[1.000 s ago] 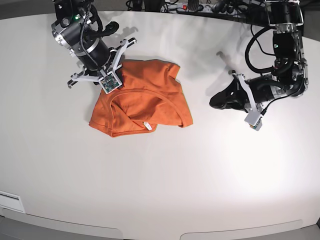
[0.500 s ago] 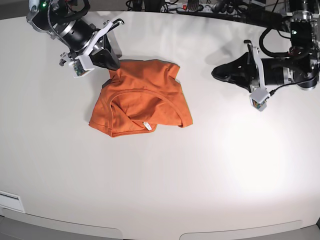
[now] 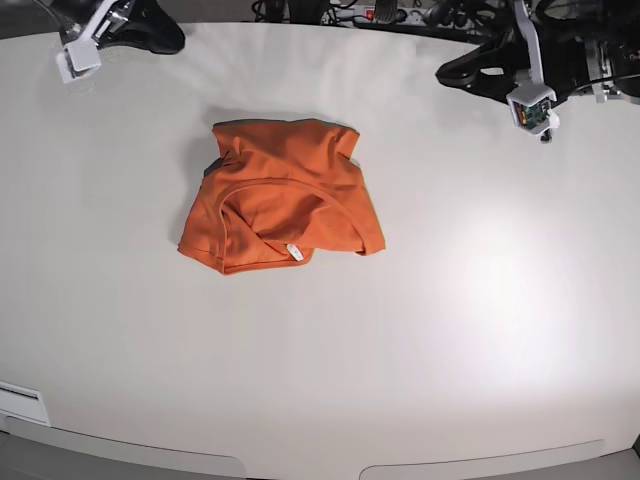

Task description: Fold the T-shirt properly

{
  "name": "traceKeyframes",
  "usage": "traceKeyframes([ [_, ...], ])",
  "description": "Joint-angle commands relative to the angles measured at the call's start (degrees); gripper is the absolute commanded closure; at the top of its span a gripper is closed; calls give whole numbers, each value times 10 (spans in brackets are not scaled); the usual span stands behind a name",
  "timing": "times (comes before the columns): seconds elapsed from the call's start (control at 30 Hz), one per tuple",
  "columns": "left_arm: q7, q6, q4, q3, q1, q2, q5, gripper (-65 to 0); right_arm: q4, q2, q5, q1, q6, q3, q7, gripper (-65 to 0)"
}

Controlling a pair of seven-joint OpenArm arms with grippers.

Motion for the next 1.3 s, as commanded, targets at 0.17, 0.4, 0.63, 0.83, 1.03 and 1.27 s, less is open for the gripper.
traceKeyframes([
  [0.17, -4, -3, 7, -58, 112, -6, -14, 0, 8, -25, 18, -78, 3, 74, -44, 0],
  [0.4, -2, -3, 7, -61, 264, 3, -14, 0, 8, -25, 18, -169, 3, 74, -48, 0],
  [0.63, -2, -3, -63, -23, 312, 56, 12, 0, -134, -12, 18, -163, 3, 30, -48, 0],
  [0.83, -77, -3, -283, 108, 246, 56, 136, 0, -349, 46, -137, -88, 3, -84, 42, 0],
  [1.03, -193, -3, -523, 231, 122, 57, 257, 0, -532, 82, -325, 21, 3, -199, 188, 0],
  [1.27, -462, -3, -752, 302, -45, 110, 469, 0, -680, 79, -487, 149, 3, -303, 420, 0],
])
